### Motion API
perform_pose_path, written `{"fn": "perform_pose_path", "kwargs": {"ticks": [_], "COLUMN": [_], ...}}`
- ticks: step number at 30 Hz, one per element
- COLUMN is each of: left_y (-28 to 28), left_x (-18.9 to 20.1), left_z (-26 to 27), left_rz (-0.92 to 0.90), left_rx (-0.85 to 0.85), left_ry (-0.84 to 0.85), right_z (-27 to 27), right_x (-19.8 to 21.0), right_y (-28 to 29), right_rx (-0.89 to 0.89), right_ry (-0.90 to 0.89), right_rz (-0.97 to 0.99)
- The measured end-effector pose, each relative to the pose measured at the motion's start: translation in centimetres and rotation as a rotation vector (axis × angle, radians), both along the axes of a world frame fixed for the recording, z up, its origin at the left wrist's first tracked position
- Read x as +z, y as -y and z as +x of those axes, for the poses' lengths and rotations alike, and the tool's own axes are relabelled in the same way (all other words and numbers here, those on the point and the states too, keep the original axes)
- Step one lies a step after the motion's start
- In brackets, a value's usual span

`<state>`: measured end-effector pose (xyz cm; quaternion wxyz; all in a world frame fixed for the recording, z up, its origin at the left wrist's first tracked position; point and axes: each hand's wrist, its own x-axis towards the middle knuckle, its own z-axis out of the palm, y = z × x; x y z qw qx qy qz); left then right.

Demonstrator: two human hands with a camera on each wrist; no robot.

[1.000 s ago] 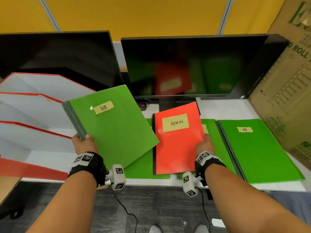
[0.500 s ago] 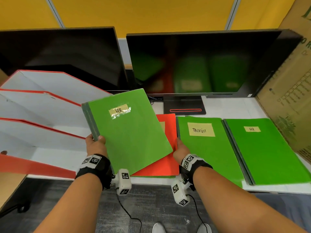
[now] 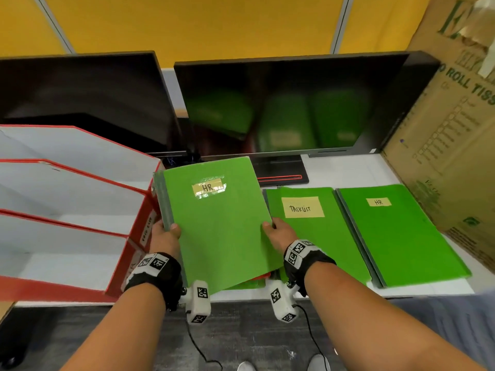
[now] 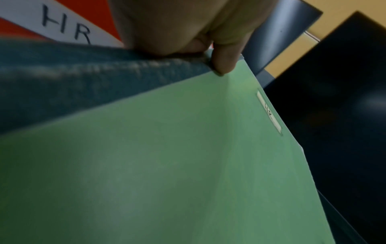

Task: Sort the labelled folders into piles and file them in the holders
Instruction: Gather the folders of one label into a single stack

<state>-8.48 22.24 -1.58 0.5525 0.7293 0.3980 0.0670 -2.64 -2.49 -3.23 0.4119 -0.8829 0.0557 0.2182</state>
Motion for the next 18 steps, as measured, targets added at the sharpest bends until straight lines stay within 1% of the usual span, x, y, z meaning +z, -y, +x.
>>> {"fn": "perform_pose_path", "kwargs": {"ticks": [2, 5, 6, 7, 8, 10, 12, 13, 15, 18], "left_y": [1.5, 3.7, 3.9, 3.6, 3.7, 5.6, 8.3, 9.3, 10.6, 12.3], "left_x": [-0.1, -1.0, -2.1, -4.7, -6.5, -5.4, -1.8, -1.1, -1.3, -2.7], "left_z": [0.4, 1.4, 1.9, 2.9, 3.7, 3.9, 3.4, 3.4, 3.6, 4.9], "left_rz": [-0.025, -0.106, -0.131, -0.136, -0.135, -0.11, -0.098, -0.1, -0.104, -0.084], "left_rx": [-0.04, -0.091, -0.099, -0.113, -0.122, -0.182, -0.235, -0.244, -0.252, -0.275], "left_ry": [0.002, -0.008, -0.012, -0.019, -0.035, -0.073, -0.09, -0.095, -0.107, -0.108], "right_z": [0.0, 0.4, 0.5, 0.6, 0.7, 0.8, 0.9, 0.9, 1.0, 1.3], "right_x": [0.0, -0.8, -0.9, -0.9, -0.8, -0.7, -1.0, -1.1, -1.5, -1.8], "right_y": [1.2, 3.8, 4.7, 5.7, 6.7, 8.7, 10.6, 11.6, 13.1, 15.8], "right_rx": [-0.052, -0.202, -0.248, -0.29, -0.322, -0.373, -0.411, -0.426, -0.456, -0.524], "right_ry": [-0.001, 0.057, 0.075, 0.087, 0.092, 0.097, 0.089, 0.08, 0.065, 0.086], "right_rz": [0.042, 0.049, 0.036, 0.021, 0.002, -0.022, -0.032, -0.04, -0.059, -0.088]}}
